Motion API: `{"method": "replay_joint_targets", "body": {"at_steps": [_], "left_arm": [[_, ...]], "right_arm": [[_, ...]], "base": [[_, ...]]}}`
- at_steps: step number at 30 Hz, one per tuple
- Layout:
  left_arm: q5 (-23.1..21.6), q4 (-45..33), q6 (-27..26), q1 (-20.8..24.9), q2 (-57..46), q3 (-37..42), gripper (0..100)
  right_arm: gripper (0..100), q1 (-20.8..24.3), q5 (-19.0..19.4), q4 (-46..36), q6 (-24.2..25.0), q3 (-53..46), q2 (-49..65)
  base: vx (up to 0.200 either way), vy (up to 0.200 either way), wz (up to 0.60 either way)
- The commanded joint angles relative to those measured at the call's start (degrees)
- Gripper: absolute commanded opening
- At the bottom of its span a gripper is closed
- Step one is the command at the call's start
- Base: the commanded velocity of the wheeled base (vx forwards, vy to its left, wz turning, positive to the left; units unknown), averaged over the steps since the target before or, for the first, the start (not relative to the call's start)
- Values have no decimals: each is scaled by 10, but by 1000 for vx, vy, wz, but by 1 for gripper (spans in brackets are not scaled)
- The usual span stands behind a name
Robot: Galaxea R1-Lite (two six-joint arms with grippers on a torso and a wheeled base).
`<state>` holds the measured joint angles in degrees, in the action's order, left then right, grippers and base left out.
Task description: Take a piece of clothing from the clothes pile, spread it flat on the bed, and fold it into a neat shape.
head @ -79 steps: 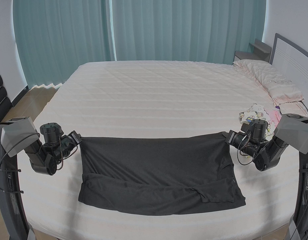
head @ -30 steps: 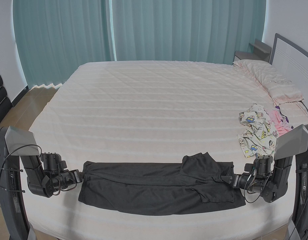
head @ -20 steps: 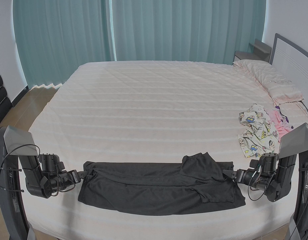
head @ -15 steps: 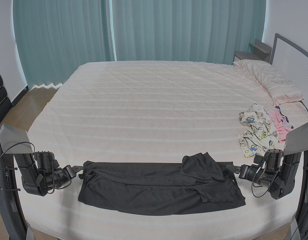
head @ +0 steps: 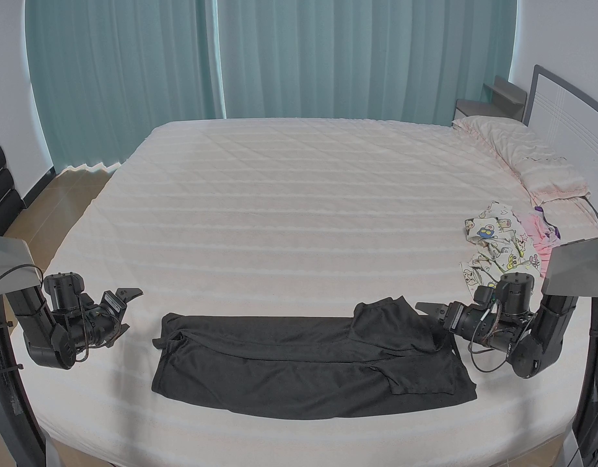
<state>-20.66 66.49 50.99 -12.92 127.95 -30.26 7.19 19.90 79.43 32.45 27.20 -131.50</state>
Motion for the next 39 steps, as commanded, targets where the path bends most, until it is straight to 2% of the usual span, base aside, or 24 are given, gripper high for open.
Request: {"method": "replay_joint_targets", "body": {"at_steps": [1, 10, 16, 17, 24, 32, 39], "left_arm": [[-3, 1, 10, -2, 0, 6, 100], [-2, 42, 7, -1, 19, 19, 100], [-1, 50, 7, 0, 22, 24, 100], [-1, 50, 7, 1, 22, 25, 100], [-1, 50, 6, 0, 22, 25, 100], [-1, 50, 5, 1, 22, 26, 100], [-1, 51, -5, 1, 23, 29, 100]], "right_arm": [[100, 27, -6, -67, 17, 85, -24], [100, 24, -6, -103, 14, 101, -46], [100, 28, -7, -104, -5, 102, -78], [0, 27, -7, -104, -9, 101, -82], [0, 22, -25, -104, -20, 95, -80], [0, 15, -25, -103, -26, 36, -36], [0, -1, -21, -96, -70, -12, -24]], "base": [[0, 0, 0], [0, 0, 0], [0, 0, 0], [0, 0, 0], [0, 0, 0], [0, 0, 0], [0, 0, 0]]}}
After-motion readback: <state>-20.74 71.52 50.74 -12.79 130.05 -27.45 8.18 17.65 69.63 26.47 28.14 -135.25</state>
